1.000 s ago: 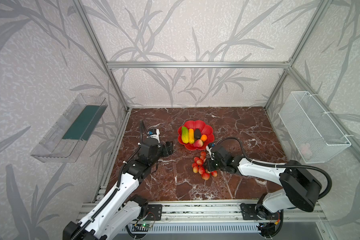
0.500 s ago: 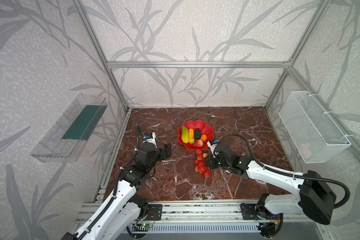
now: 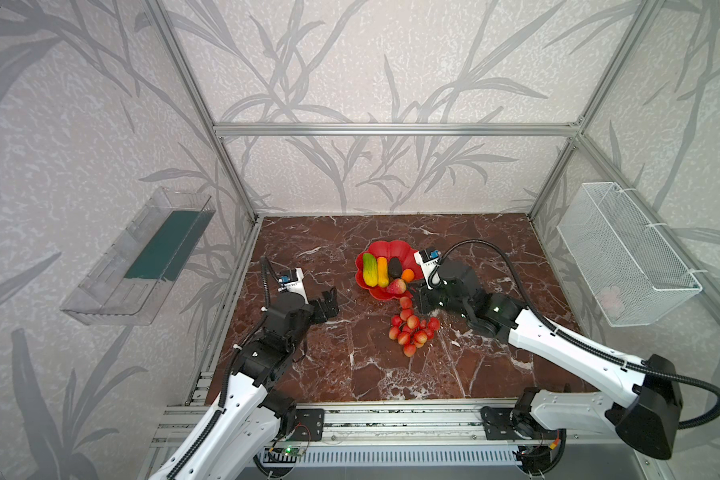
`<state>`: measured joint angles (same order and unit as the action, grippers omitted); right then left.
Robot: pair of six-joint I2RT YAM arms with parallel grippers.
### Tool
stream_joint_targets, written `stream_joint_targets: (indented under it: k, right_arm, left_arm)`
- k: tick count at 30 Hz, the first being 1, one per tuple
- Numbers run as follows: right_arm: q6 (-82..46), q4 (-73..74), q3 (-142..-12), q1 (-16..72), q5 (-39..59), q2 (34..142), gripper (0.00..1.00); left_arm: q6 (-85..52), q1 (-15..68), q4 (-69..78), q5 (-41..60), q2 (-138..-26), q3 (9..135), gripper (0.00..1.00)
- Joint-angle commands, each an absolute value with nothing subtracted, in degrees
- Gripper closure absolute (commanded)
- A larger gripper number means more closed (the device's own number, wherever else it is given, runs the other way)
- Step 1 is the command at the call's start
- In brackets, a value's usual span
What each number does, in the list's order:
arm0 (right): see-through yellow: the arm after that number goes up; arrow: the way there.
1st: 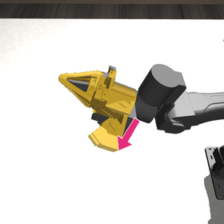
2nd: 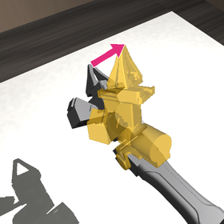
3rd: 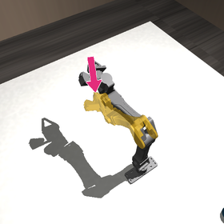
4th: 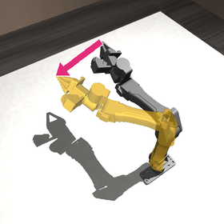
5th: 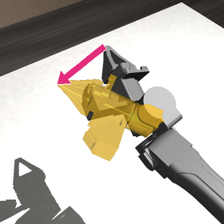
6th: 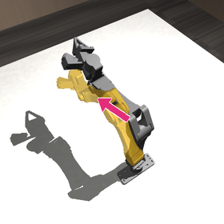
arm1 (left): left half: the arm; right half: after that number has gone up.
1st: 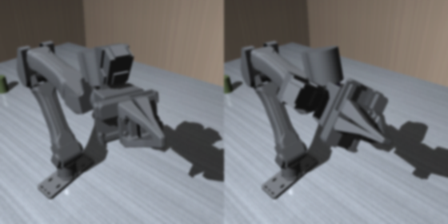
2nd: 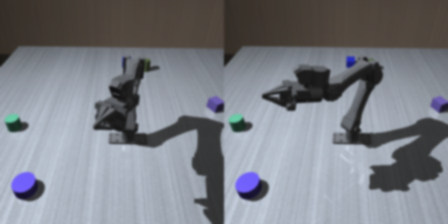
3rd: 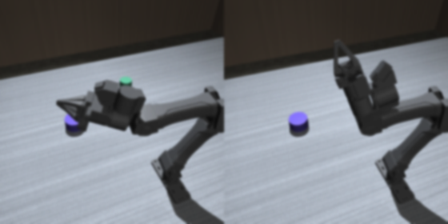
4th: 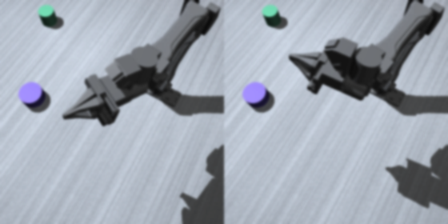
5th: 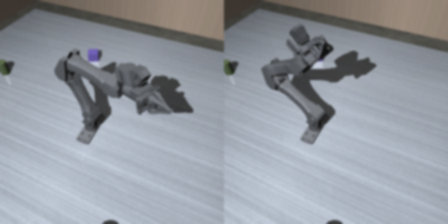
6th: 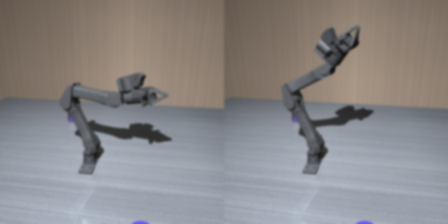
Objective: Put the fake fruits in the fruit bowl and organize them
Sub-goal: 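Grasp the lychee bunch stem with the right gripper and drag it toward the bowl, then lift the lychee bunch with the right gripper and lay it in the bowl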
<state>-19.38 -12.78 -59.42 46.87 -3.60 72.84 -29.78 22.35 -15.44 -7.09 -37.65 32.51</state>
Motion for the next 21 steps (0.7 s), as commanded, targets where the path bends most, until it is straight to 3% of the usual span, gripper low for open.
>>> stream_joint_targets:
  k: [1, 7, 14, 21]
  right_arm:
    - [-16.72, -16.53, -63.15, 45.95, -3.54, 76.22, 0.82]
    - [-21.58, -16.78, -56.09, 44.23, -6.17, 71.88, 0.68]
    - [-28.17, -12.54, -41.09, 42.45, -4.45, 56.9, 0.39]
    - [-34.94, -5.7, -32.63, 38.22, 0.78, 55.88, 0.35]
  left_arm:
    - [-30.05, 21.95, -16.27, -8.69, -36.59, 32.06, 0.0]
    - [-29.42, 21.91, -17.76, -9.74, -33.87, 31.77, 0.0]
    - [-29.28, 21.84, -16.84, -9.81, -33.57, 31.55, 0.0]
    - [-29.39, 21.8, -16.26, -9.6, -33.77, 31.4, 0.0]
